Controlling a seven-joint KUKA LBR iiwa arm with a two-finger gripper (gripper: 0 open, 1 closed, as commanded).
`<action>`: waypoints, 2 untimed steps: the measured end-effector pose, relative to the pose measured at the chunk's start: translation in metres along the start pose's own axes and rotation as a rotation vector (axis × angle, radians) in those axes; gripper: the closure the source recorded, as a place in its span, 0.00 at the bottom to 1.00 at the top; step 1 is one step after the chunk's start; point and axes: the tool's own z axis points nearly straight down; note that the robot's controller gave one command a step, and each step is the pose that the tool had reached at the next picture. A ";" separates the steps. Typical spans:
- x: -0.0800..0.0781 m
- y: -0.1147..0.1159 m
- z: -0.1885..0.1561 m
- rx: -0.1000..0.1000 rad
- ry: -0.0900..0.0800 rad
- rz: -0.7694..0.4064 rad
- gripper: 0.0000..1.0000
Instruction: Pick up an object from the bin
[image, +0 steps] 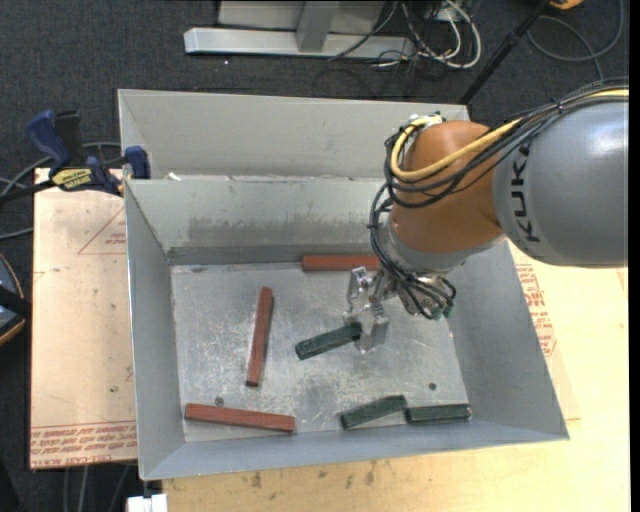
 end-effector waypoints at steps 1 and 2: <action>-0.002 -0.001 0.001 0.000 -0.001 0.008 1.00; -0.002 -0.002 -0.001 0.000 -0.001 0.008 1.00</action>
Offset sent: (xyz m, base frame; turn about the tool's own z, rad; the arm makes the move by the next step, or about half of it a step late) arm 0.0019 -0.0033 0.0044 0.0048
